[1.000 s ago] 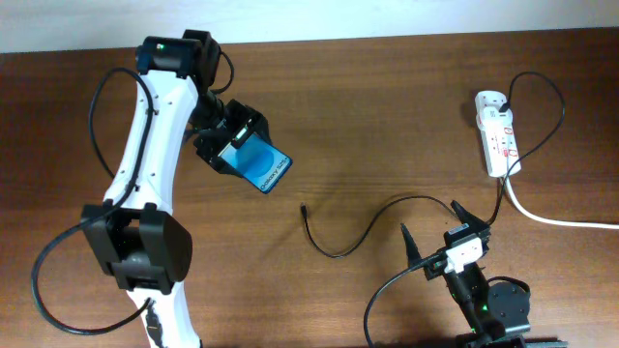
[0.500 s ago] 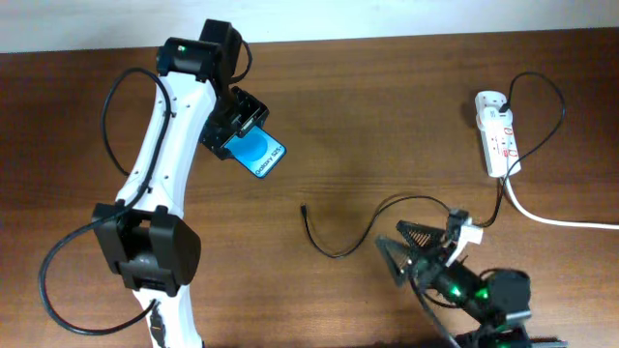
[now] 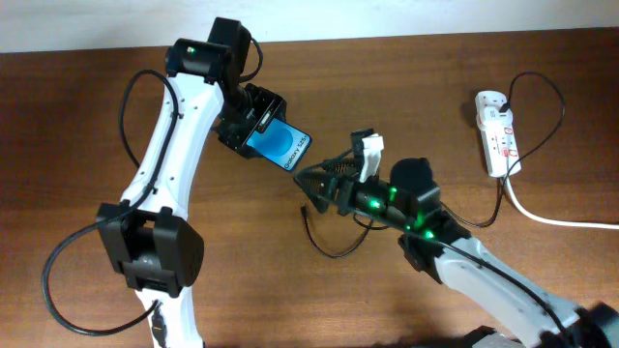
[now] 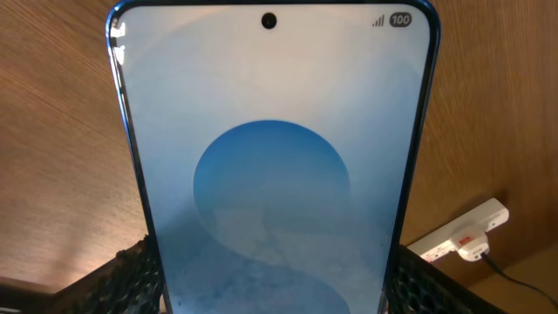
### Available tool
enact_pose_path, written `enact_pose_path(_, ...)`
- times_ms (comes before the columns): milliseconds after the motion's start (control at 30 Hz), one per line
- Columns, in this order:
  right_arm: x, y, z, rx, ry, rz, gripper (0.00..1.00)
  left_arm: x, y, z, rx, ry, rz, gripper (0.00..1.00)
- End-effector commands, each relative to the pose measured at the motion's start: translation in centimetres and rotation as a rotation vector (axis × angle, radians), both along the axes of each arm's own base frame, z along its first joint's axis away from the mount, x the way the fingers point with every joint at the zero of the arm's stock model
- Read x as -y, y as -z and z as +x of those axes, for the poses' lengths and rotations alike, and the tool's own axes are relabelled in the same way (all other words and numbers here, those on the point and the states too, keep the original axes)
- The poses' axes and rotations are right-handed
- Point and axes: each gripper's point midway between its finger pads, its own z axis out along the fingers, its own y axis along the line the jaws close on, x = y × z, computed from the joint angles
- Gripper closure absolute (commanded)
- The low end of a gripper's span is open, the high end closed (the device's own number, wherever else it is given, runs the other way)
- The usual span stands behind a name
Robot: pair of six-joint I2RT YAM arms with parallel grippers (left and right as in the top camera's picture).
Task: Plug charger to phone and switch on socket
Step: 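Grasp the black cable connector end with the right gripper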
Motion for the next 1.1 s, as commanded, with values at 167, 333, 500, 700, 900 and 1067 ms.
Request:
enact_pose_path(167, -2.3, 0.0, 6.9, -0.042, 0.111, -0.004, 0.07, 0.8, -1.6, -0.4, 0.011, -0.018, -0.035, 1.00)
enact_pose_path(333, -4.3, 2.4, 8.6, -0.138, 0.152, -0.034, 0.12, 0.8, -1.6, -0.4, 0.004, -0.039, -0.037, 1.00)
enact_pose_path(500, -5.5, 2.3, 9.6, -0.172, 0.160, -0.002, 0.25, 1.4, -1.6, -0.6, -0.003, -0.053, -0.041, 1.00)
enact_pose_path(700, -6.5, 2.5, 8.4, -0.209, 0.105, 0.013, 0.69, 1.3, -1.5, -0.5, 0.001, -0.060, -0.033, 1.00)
enact_pose_path(900, -3.2, 2.5, 9.1, -0.281, 0.058, 0.033, 0.96, -6.7, -1.9, 2.0, 0.126, -0.101, 0.182, 0.01)
enact_pose_path(1067, 4.6, -5.9, 11.3, -0.125, 0.177, 0.134, 0.96, -14.7, -7.0, -0.1, 0.332, 0.157, 0.251, 0.01)
